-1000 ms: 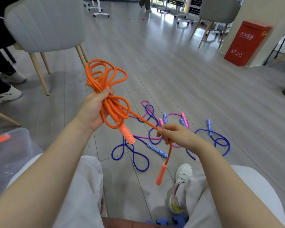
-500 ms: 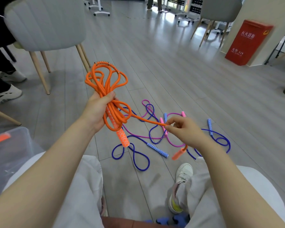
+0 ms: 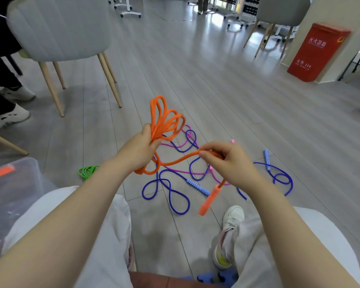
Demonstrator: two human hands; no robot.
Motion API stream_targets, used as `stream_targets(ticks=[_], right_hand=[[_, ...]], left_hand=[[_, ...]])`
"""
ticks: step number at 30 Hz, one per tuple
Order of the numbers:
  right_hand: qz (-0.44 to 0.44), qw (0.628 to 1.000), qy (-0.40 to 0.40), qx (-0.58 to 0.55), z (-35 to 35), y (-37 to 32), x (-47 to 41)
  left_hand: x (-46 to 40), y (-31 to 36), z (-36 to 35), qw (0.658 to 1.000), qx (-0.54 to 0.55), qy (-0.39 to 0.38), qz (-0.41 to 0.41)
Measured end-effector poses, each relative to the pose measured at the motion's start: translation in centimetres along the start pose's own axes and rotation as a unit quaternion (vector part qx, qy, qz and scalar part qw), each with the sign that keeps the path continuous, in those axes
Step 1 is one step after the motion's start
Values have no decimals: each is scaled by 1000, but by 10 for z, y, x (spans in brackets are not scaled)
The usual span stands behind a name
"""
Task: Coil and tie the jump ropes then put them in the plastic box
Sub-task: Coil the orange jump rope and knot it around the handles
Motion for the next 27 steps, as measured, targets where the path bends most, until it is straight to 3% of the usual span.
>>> stream_targets(ticks=[3,8,12,15,20,27], right_hand=[[4,995,97,-32,16,-2,-3],[-4,977,206,-59,38,1,-1],[-24,972,231,-46,42,6,-1],[-24,973,221,-55,38,3,-2],[3,989,125,-83,26,-9,0],[50,986,134,-81,25,-8,-16]], left_hand=[[0,0,-3,998,-31,-49,15],[-4,-1,0,988,143,-20,60],[-6,3,0,976,205,13,77],[-5,2,0,980,190,4,61],[5,6,-11,979,147,-137,23],[27,27,-37,927,116,-356,-13]])
Point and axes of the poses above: each hand's wrist, its own x-axis away from the middle knuckle, its own z-axis out of the back of the hand, y = z × x, the point moved 1 cm from there along -x, towards the middle knuckle, and after that the axes turned 4 degrees about -z, right-handed, at the moved point
